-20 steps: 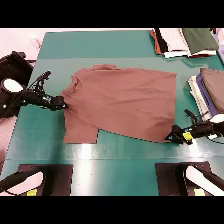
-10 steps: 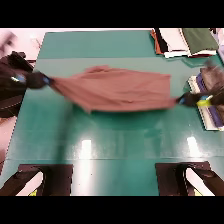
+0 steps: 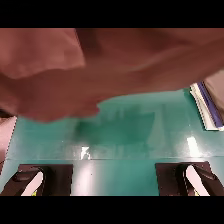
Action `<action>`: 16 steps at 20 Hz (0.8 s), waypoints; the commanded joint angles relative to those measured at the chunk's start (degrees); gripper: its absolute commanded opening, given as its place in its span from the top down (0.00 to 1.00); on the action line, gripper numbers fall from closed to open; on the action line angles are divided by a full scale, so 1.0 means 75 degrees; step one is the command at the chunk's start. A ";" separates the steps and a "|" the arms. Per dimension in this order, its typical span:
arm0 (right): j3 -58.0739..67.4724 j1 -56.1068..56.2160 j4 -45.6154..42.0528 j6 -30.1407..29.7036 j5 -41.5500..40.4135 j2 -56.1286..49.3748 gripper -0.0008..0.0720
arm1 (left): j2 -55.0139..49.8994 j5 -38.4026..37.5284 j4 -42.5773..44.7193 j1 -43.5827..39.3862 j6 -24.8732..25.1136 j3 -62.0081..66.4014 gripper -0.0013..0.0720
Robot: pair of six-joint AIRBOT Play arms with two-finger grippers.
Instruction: Fold the shirts.
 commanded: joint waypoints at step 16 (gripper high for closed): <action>-0.2719 0.2582 -0.2197 0.0411 0.0262 -0.5761 0.97 | -0.6050 -0.0659 0.0227 -0.0189 -0.0321 -0.3794 0.94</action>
